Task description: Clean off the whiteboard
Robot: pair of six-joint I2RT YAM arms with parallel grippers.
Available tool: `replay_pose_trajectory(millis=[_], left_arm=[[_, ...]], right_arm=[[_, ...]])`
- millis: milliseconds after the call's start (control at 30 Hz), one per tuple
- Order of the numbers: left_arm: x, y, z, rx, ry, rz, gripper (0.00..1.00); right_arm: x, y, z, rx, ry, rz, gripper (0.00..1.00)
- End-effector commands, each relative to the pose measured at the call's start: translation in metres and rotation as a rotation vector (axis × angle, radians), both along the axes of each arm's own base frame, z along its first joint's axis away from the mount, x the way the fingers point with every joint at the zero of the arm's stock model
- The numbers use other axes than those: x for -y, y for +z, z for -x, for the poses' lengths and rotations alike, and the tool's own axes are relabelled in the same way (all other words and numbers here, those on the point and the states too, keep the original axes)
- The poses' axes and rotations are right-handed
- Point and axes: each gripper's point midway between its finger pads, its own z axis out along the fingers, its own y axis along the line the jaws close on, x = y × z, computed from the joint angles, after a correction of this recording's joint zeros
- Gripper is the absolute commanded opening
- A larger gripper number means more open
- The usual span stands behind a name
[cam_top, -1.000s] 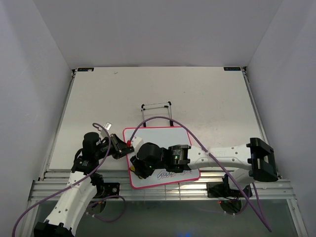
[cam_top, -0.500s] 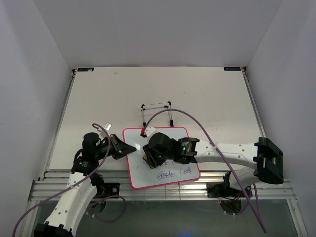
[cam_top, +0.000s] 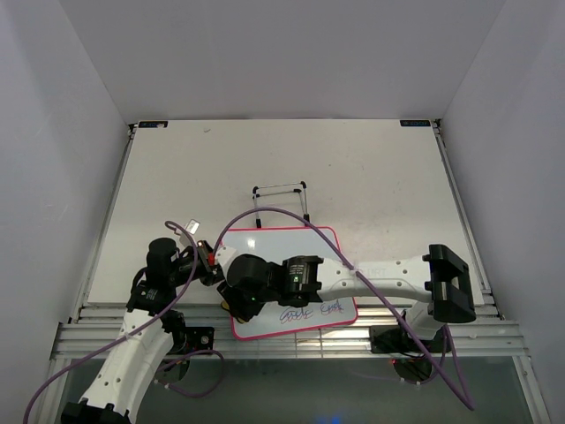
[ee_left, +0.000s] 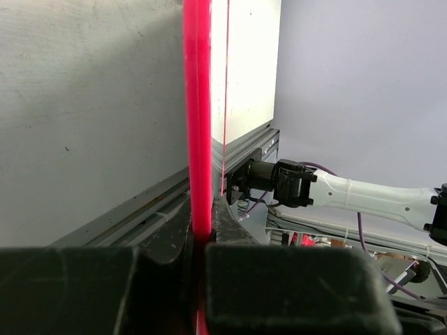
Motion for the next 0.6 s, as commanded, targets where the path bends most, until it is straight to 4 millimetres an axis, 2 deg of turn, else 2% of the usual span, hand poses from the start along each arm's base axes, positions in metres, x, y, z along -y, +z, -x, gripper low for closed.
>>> replay_pose_trajectory(millis=[0, 33, 67, 100, 167, 200, 267, 300, 367, 400, 433, 500, 567], left_arm=[[0.002, 0.04, -0.009, 0.121, 0.007, 0.044, 0.0], [0.002, 0.04, -0.008, 0.124, 0.004, 0.045, 0.0], [0.002, 0.04, -0.008, 0.124, 0.006, 0.045, 0.0], [0.002, 0.04, -0.008, 0.124, 0.006, 0.046, 0.0], [0.002, 0.041, -0.008, 0.126, 0.008, 0.047, 0.0], [0.002, 0.041, -0.008, 0.126, 0.005, 0.049, 0.0], [0.002, 0.042, -0.007, 0.129, 0.005, 0.05, 0.0], [0.002, 0.043, -0.007, 0.132, 0.005, 0.051, 0.0], [0.002, 0.043, -0.007, 0.132, 0.005, 0.051, 0.0], [0.002, 0.044, -0.007, 0.132, 0.004, 0.051, 0.0], [0.002, 0.043, -0.007, 0.132, 0.004, 0.051, 0.0], [0.002, 0.044, -0.007, 0.132, 0.004, 0.051, 0.0], [0.002, 0.043, -0.007, 0.131, 0.007, 0.051, 0.0]], right_arm=[[0.029, -0.033, -0.011, 0.001, -0.051, 0.119, 0.15], [0.036, -0.031, -0.016, 0.002, -0.072, 0.114, 0.15], [0.044, -0.034, -0.029, 0.002, -0.115, 0.123, 0.15], [0.059, -0.05, -0.033, -0.007, -0.135, 0.163, 0.15], [0.074, -0.049, -0.047, -0.02, -0.19, 0.147, 0.15], [0.092, -0.066, -0.048, -0.028, -0.212, 0.188, 0.15], [0.111, -0.068, -0.061, -0.047, -0.277, 0.17, 0.15], [0.133, -0.089, -0.062, -0.063, -0.299, 0.217, 0.15], [0.156, -0.092, -0.078, -0.083, -0.376, 0.191, 0.15], [0.179, -0.111, -0.077, -0.101, -0.404, 0.237, 0.15], [0.19, -0.107, -0.088, -0.106, -0.453, 0.209, 0.15], [0.202, -0.109, -0.09, -0.117, -0.479, 0.196, 0.14], [0.204, -0.101, -0.09, -0.121, -0.479, 0.148, 0.14]])
